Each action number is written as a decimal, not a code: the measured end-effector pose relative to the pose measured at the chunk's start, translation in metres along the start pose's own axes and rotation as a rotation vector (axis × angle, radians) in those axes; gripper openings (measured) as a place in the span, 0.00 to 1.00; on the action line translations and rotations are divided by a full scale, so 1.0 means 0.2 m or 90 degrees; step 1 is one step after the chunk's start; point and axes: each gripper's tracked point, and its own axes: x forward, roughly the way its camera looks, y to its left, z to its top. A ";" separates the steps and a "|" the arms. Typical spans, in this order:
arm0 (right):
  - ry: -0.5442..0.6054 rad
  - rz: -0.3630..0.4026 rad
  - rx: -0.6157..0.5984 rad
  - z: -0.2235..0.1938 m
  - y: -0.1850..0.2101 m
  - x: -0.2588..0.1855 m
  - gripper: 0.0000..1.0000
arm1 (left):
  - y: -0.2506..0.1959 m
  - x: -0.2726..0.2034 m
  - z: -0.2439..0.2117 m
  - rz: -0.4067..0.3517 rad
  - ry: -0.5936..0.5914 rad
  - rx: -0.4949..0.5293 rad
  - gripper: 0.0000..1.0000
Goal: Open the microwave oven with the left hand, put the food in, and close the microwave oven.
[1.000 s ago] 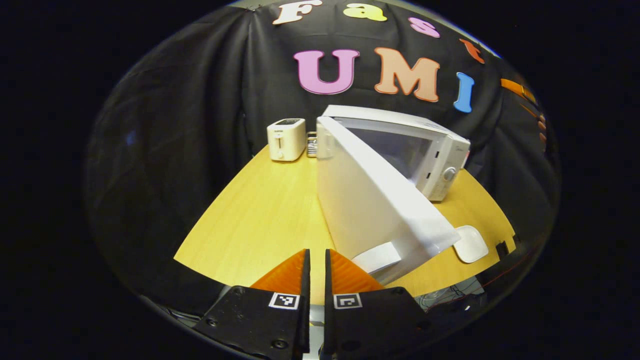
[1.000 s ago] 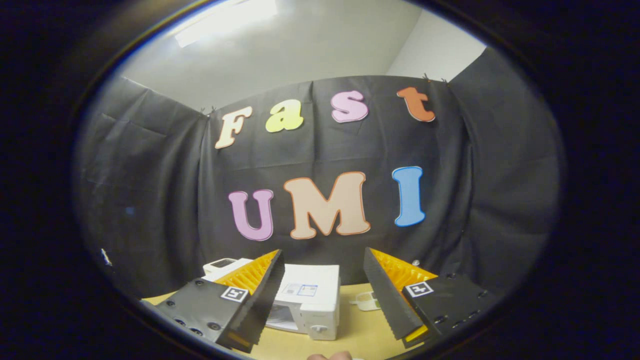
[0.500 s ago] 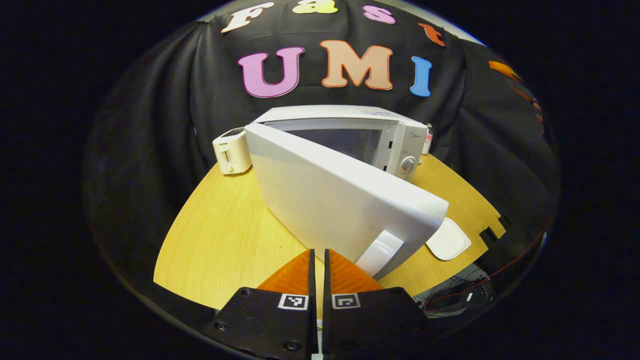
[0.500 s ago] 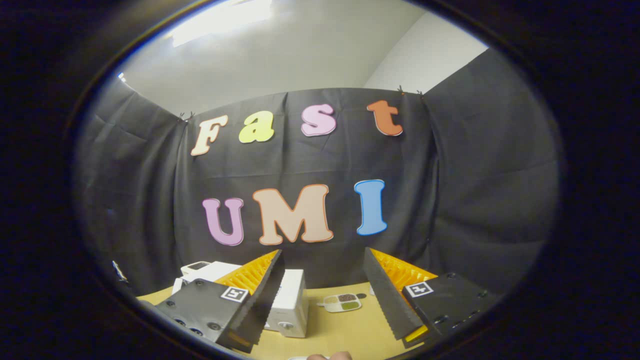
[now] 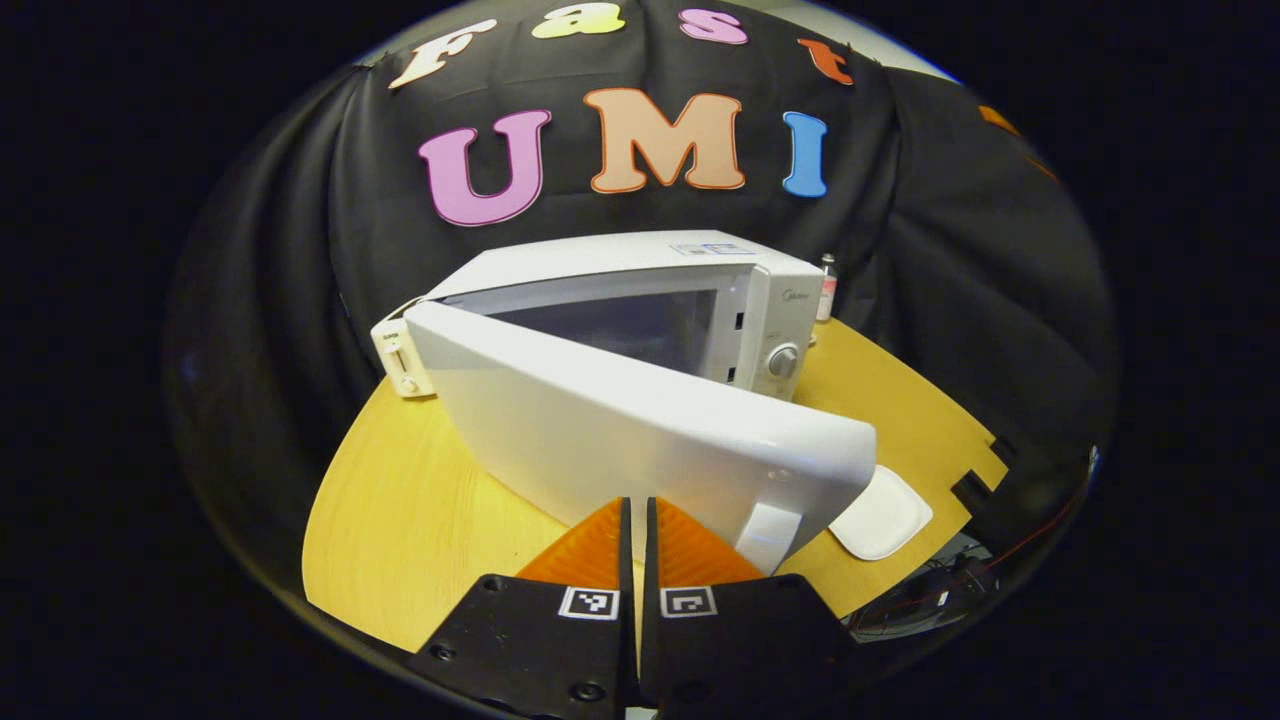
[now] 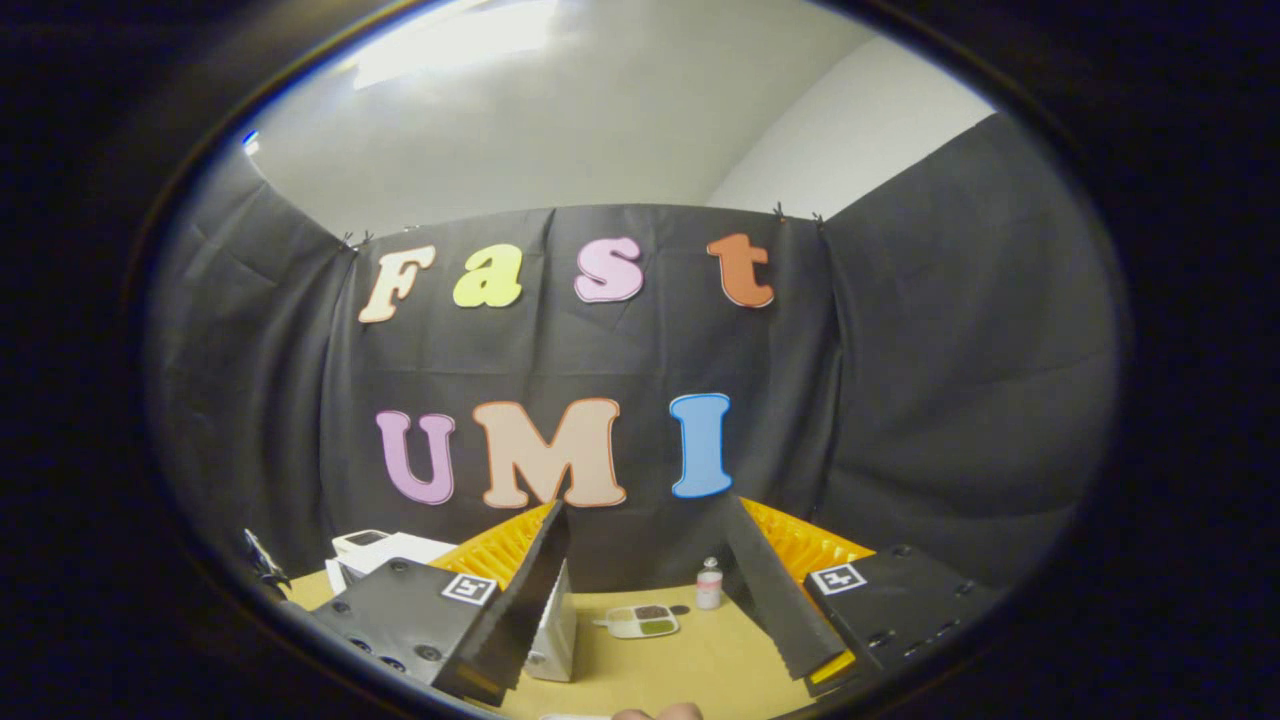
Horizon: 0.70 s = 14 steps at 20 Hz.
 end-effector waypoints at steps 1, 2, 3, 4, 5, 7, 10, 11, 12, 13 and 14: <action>0.000 0.003 -0.003 0.00 0.00 0.00 0.87 | -0.03 0.03 0.02 -0.009 -0.005 0.008 0.01; 0.000 0.004 -0.008 0.00 -0.01 0.00 0.87 | -0.06 0.05 0.02 -0.017 -0.004 0.011 0.02; 0.002 0.004 -0.014 -0.01 -0.02 0.00 0.87 | -0.09 0.08 0.04 -0.025 -0.006 0.014 0.01; 0.007 0.004 -0.021 -0.02 -0.03 0.01 0.87 | -0.11 0.10 0.05 -0.031 -0.008 0.018 0.01; 0.012 0.006 -0.026 -0.04 -0.03 0.00 0.87 | -0.14 0.12 0.07 -0.036 -0.009 0.023 0.01; 0.017 0.013 -0.039 -0.05 -0.03 0.00 0.87 | -0.18 0.15 0.10 -0.046 -0.013 0.033 0.01; 0.024 0.022 -0.068 -0.08 -0.03 0.01 0.89 | -0.22 0.21 0.12 -0.060 -0.014 0.041 0.01; 0.025 0.026 -0.074 -0.09 -0.03 0.00 0.89 | -0.23 0.22 0.13 -0.063 -0.013 0.041 0.01; 0.024 0.027 -0.077 -0.09 -0.03 0.01 0.89 | -0.23 0.25 0.14 -0.065 -0.016 0.042 0.01; 0.023 0.030 -0.078 -0.09 -0.03 0.01 0.89 | -0.24 0.27 0.16 -0.067 -0.018 0.043 0.01; 0.022 0.032 -0.079 -0.08 -0.03 0.01 0.89 | -0.25 0.28 0.17 -0.067 -0.017 0.044 0.01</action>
